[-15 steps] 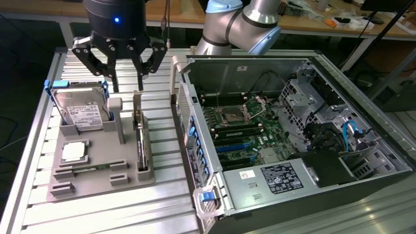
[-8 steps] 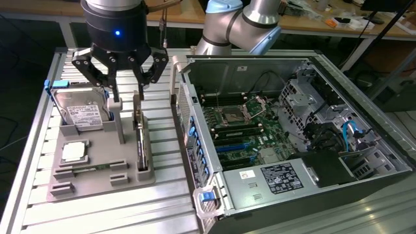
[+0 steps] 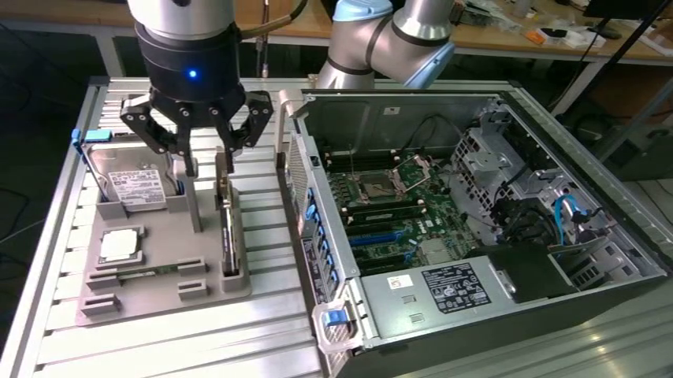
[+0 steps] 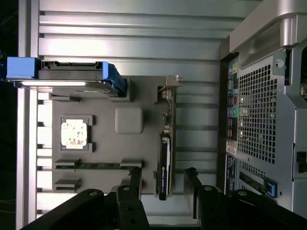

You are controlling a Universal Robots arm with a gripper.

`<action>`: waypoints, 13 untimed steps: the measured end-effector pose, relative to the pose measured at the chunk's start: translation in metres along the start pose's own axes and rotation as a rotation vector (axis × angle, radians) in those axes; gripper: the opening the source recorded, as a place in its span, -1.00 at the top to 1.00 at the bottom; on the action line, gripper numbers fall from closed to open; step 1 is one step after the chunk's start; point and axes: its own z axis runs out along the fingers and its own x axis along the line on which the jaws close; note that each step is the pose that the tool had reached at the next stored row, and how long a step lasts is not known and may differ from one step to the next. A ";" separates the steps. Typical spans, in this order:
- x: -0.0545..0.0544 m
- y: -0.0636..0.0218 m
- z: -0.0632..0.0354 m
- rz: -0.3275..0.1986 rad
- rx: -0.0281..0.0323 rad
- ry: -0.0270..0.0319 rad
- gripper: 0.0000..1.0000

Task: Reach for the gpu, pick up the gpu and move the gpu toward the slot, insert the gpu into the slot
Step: 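Pick up the gpu and move the gpu toward the slot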

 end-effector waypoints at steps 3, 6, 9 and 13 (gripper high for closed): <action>0.000 -0.0010 0.0054 0.000 -0.0001 -0.0001 0.04; 0.000 -0.0020 0.0108 0.000 -0.0001 -0.0001 0.04; 0.000 -0.0030 0.0162 0.000 -0.0001 -0.0001 0.04; 0.000 -0.0041 0.0234 0.000 0.0000 0.0000 0.04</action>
